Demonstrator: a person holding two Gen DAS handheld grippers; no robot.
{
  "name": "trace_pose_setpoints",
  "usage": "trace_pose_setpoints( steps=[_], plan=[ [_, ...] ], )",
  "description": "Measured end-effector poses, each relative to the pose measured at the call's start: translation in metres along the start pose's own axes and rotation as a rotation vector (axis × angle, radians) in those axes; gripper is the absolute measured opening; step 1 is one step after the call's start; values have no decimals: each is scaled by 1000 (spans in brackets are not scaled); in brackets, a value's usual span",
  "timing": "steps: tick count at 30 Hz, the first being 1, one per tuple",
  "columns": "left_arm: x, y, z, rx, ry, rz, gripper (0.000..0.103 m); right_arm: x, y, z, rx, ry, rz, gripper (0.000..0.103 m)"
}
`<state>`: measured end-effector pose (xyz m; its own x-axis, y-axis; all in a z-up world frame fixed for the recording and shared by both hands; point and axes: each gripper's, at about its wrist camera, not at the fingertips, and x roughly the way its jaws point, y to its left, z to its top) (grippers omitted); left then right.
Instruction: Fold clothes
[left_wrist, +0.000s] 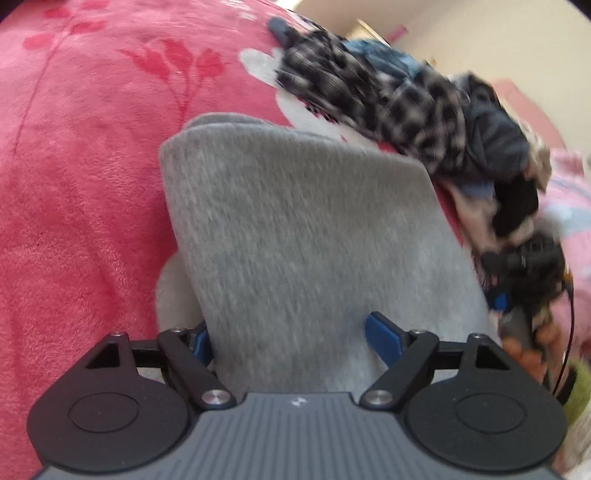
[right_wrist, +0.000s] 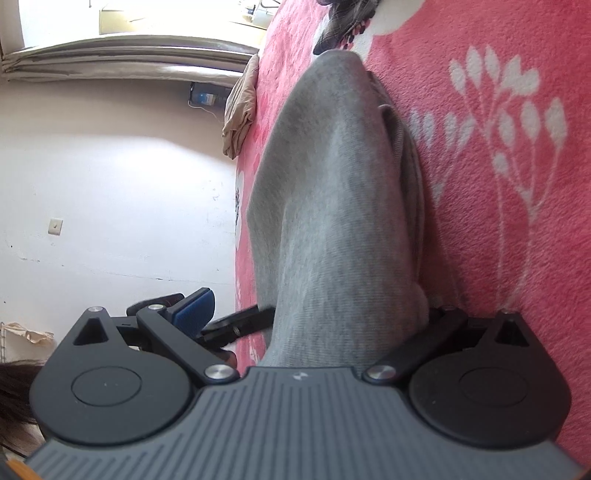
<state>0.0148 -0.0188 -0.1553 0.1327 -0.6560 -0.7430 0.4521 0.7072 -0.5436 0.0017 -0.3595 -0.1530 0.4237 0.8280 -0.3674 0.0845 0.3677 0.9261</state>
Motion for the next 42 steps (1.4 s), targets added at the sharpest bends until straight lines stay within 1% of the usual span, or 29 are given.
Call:
trace_pose_setpoints(
  steps=[2,3,4,7,9,12,15,19,20,21,22,24,27,28,31,32,34,35,38,42],
  plan=[
    [1,1,-2,3,6,-6,86,-1,0,-2,-9,5,0,101],
    [2,2,-1,-4,2,-16,89,-1,0,-2,-14,8,-2,101],
    [4,4,0,-11,-4,-28,89,-1,0,-3,-18,10,-5,101],
    [9,9,4,-33,-20,-61,89,0,-1,-4,-29,18,-13,101],
    [12,12,7,-48,-31,-83,89,9,2,0,-30,19,-15,101],
    [17,17,11,-70,-48,-116,89,5,0,-2,-37,22,-12,100],
    [22,22,15,-92,-65,-150,89,-2,2,4,-64,-9,-23,100],
    [26,23,17,-89,-77,-169,91,-17,-1,27,-119,-118,-63,100],
    [26,23,17,-83,-78,-170,91,-16,-6,34,-120,-124,-78,99],
    [26,22,17,-77,-79,-170,91,-13,-10,39,-121,-118,-76,98],
    [25,22,16,-72,-80,-170,91,-10,-13,42,-124,-110,-69,99],
    [24,20,14,-68,-78,-174,90,-4,-9,42,-186,-83,-73,101],
    [20,17,8,-65,-74,-191,90,6,3,23,-317,4,-97,102],
    [21,16,8,-62,-74,-192,90,9,6,17,-346,36,-91,102],
    [23,15,8,-53,-76,-189,91,16,10,2,-379,129,-45,101],
    [24,14,8,-50,-77,-188,91,18,11,-2,-393,142,-42,101],
    [26,14,8,-43,-78,-187,94,23,11,-1,-398,138,-39,100],
    [27,13,8,-40,-79,-186,94,23,8,2,-378,129,-22,99],
    [25,12,8,-48,-73,-196,92,20,2,6,-336,109,9,93],
    [10,12,3,-73,-60,-222,86,19,6,-1,-311,89,25,91]
  ],
)
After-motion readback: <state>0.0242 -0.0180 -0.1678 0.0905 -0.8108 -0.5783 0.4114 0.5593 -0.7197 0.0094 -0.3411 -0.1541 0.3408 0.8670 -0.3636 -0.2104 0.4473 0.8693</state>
